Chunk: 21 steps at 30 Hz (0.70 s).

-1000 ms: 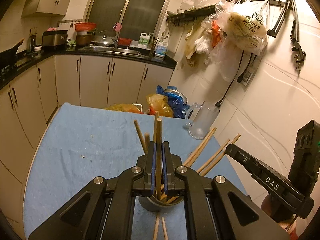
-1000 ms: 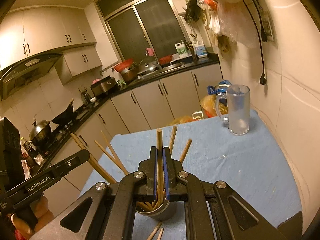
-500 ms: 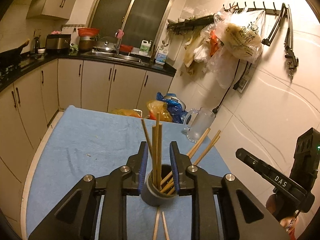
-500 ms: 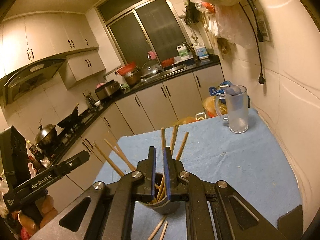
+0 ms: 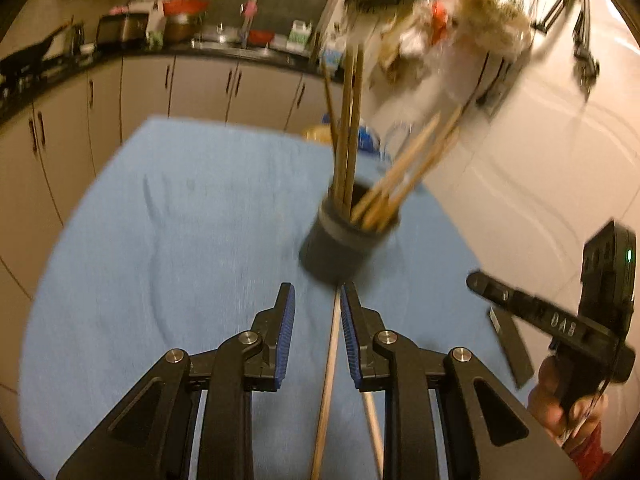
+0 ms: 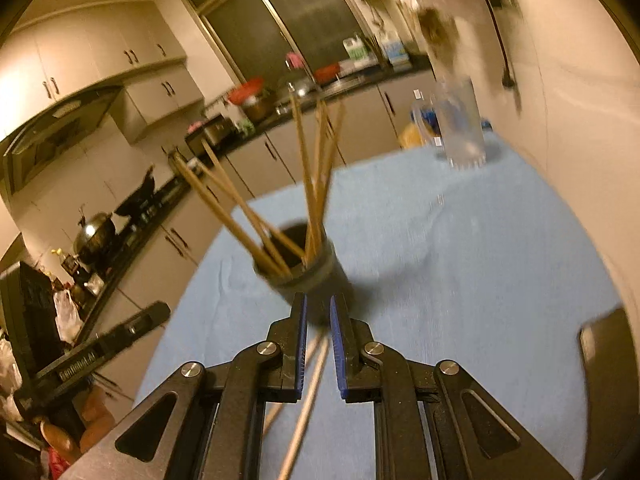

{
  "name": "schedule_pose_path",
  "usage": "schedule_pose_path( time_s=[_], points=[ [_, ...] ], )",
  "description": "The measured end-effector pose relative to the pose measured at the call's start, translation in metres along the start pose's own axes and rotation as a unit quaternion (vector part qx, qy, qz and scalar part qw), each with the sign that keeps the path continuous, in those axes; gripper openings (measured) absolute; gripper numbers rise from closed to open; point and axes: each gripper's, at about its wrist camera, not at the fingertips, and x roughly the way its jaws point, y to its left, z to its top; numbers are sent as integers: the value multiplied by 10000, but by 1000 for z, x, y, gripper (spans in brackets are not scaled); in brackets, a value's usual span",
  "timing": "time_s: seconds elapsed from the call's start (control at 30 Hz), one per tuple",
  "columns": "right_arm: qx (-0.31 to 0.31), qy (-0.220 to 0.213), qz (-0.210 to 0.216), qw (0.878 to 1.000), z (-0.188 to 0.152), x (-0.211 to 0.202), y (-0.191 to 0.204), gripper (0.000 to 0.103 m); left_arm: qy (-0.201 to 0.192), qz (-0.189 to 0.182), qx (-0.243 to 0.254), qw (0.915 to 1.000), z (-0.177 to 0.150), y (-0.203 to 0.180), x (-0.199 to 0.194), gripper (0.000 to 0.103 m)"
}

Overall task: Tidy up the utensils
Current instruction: 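Return the left tool to grasp a chopstick while the right tool grasps another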

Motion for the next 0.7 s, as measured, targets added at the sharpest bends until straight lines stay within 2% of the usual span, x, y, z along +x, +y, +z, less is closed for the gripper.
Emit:
schedule_pose_path(
  time_s=[0.1, 0.2, 0.33, 0.37, 0.47, 0.7],
  points=[
    [95, 205, -73, 9997, -16, 8, -9, 13, 415, -22, 78, 9991, -27, 0, 15, 22],
    [196, 335, -89, 9992, -25, 13, -15, 13, 863, -22, 261, 9959, -49, -4, 30, 29],
    [200, 392, -117, 9990, -31, 13, -16, 13, 1221, 118, 534, 9910, -68, -11, 44, 29],
    [194, 404, -119, 9989, -31, 14, -16, 13, 1295, 192, 550, 9899, -71, -12, 49, 25],
    [184, 457, -91, 9987, -32, 15, -14, 13, 1310, 426, 616, 9885, -74, -13, 52, 9],
    [84, 639, -66, 9979, -34, 24, -6, 13, 1237, 591, 308, 9901, -90, -2, 31, 7]
  ],
)
